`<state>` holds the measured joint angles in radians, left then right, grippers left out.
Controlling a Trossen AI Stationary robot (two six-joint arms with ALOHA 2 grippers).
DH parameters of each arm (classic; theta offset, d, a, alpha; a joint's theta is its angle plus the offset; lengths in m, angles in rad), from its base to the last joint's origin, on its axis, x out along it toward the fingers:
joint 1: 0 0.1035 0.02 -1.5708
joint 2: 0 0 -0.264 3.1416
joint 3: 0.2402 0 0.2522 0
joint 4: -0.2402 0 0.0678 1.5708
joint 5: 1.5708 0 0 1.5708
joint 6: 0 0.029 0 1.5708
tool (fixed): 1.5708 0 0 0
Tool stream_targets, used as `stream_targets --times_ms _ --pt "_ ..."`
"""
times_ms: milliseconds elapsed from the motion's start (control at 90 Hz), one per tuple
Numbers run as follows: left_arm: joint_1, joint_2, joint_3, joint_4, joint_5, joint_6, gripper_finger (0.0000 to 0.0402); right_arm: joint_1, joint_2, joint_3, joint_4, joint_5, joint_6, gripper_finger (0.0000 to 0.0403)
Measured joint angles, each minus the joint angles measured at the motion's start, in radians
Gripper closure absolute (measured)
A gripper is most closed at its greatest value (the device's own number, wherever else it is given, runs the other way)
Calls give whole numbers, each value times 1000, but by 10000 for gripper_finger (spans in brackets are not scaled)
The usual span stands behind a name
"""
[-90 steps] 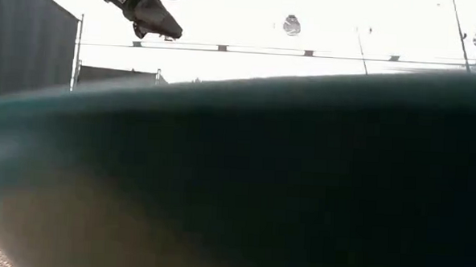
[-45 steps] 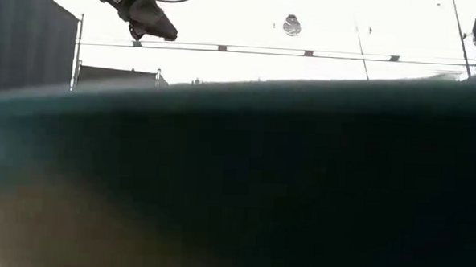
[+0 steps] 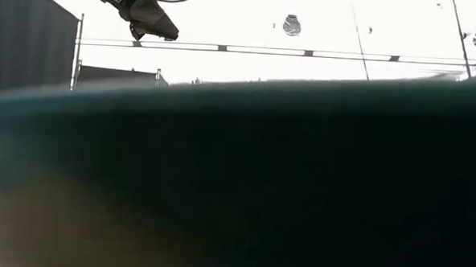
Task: Set table place
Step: Put the blue table knife to the right of the brown table mat, then put the blue spoon to the right of the blue table knife
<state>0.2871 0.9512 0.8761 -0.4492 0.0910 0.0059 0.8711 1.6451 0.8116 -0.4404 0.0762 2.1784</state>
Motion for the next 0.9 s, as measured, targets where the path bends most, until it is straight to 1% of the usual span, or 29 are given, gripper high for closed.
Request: stream_targets --times_ms 311,422,900 --pt "0 0 0 0 0 0 341 2 -7 -2 41 -22 -48 402" --pt "0 0 0 0 0 0 341 3 -16 -2 41 -23 -51 397" --pt "0 0 0 -1 0 1 341 2 -68 -3 33 -3 -88 323"
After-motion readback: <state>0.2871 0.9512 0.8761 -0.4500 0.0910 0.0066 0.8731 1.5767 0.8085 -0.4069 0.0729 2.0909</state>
